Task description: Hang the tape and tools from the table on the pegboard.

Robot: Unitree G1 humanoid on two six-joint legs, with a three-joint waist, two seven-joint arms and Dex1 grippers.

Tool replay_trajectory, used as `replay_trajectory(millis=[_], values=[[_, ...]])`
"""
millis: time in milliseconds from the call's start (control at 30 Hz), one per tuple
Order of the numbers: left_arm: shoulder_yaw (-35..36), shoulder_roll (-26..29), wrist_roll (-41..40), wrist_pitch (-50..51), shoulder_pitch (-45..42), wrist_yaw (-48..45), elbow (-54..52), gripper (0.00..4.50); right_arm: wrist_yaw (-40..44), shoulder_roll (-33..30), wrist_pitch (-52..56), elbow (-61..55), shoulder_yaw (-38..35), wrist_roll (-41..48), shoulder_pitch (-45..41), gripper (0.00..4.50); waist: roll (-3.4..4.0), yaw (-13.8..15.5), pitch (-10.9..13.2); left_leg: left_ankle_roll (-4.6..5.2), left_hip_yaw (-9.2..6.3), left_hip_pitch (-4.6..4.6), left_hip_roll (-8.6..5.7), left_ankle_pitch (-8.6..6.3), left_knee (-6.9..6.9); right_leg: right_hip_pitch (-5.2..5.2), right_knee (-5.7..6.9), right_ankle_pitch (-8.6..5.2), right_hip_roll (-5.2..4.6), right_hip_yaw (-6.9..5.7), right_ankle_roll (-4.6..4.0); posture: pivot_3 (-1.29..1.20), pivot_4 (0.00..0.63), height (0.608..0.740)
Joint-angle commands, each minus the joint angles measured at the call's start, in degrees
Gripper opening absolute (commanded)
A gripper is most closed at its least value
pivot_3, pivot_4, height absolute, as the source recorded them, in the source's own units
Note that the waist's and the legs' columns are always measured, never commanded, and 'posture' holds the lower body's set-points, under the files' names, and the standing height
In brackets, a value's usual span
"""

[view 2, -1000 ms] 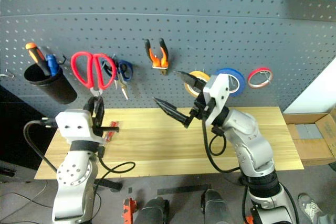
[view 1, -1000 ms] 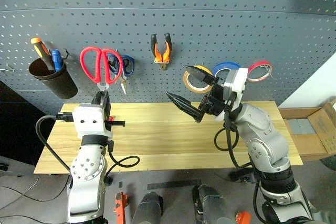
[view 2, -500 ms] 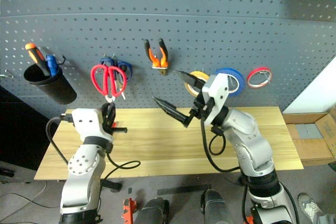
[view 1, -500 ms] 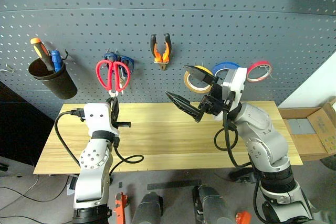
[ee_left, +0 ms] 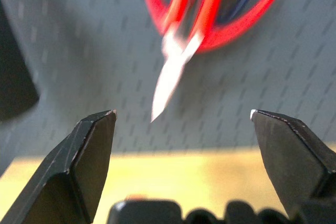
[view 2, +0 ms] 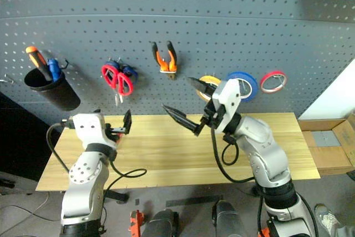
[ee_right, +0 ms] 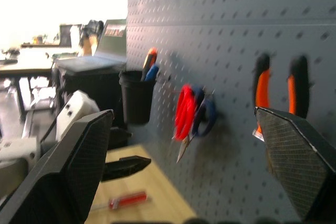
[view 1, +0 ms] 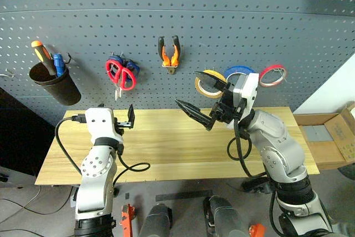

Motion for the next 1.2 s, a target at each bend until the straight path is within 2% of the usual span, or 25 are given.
replay_trajectory(millis=[33, 133, 300, 533, 733, 1067, 1167, 1200], values=[[2.64, 2.26, -0.63, 0.82, 2.13, -1.16, 1.93, 4.47, 1.42, -2.50, 2.02, -1.93, 4.21, -3.26, 0.93, 4.50, 0.00, 0.05, 0.00, 0.00, 0.00, 0.00, 0.00, 0.00, 0.00, 0.00, 0.00, 0.00, 0.00, 0.00, 0.00, 0.00, 0.221, 0.740], [4.50, 5.52, -1.24, 2.72, 1.72, -2.67, 6.27, 4.47, 1.93, -2.72, 3.02, -1.02, 7.34, -4.98, 0.67, 4.50, 0.04, 0.02, 0.09, 0.00, -0.01, 0.05, -0.01, 0.00, 0.00, 0.03, 0.01, -0.02, 0.03, -0.04, -0.02, 0.00, 0.237, 0.740], [6.11, 11.89, -2.72, 7.52, -4.28, -5.68, 15.51, 4.47, 1.08, 0.77, 4.84, 0.87, 10.09, -6.58, -2.27, 4.50, 0.07, 0.01, 0.33, 0.02, 0.00, 0.18, -0.03, 0.02, 0.01, 0.13, 0.02, -0.10, 0.14, -0.09, 0.07, 0.01, 0.265, 0.740], [2.38, 21.12, -3.06, 17.09, -16.78, -14.38, 30.51, 4.47, 0.78, 5.30, 7.21, 3.56, 12.33, -7.61, -6.47, 4.50, 0.05, -0.05, 1.77, 0.02, -0.17, 0.18, -0.05, 0.01, -0.02, 0.09, 0.06, -0.05, 0.10, -0.09, -0.04, 0.00, 0.317, 0.740], [1.61, 22.81, -3.73, 22.36, -24.60, -16.78, 39.58, 4.47, 0.58, 6.55, 7.94, 4.20, 12.32, -7.82, -7.47, 4.50, 0.07, -0.09, 3.15, 0.03, -0.51, -0.19, -0.02, 0.01, -0.04, -0.21, 0.04, -0.04, -0.01, -0.20, -0.05, 0.00, 0.338, 0.740], [-2.27, 24.68, -1.36, 22.02, -29.31, -19.64, 49.26, 4.47, -0.41, 7.39, 9.19, 4.73, 11.16, -7.33, -7.93, 4.50, 0.07, -0.20, 4.95, 0.03, -0.55, -0.56, 0.02, 0.01, -0.04, -0.60, 0.11, -0.04, -0.18, -0.21, -0.07, -0.01, 0.371, 0.740], [-2.99, 24.90, -1.20, 21.62, -30.50, -20.14, 50.35, 3.89, -0.52, 7.32, 9.38, 4.83, 10.90, -7.18, -7.78, 4.50, 0.08, -0.19, 5.34, 0.02, -0.58, -0.81, 0.02, 0.01, 0.00, -0.79, 0.15, -0.03, -0.18, -0.25, -0.07, -0.01, 0.380, 0.740], [-3.13, 24.95, -1.16, 21.45, -30.84, -20.20, 50.68, 3.57, -0.55, 7.31, 9.41, 4.88, 10.80, -7.14, -7.74, 4.50, 0.10, -0.17, 5.41, 0.02, -0.61, -0.87, 0.02, 0.02, 0.02, -0.84, 0.16, -0.03, -0.18, -0.26, -0.07, -0.01, 0.381, 0.740]])
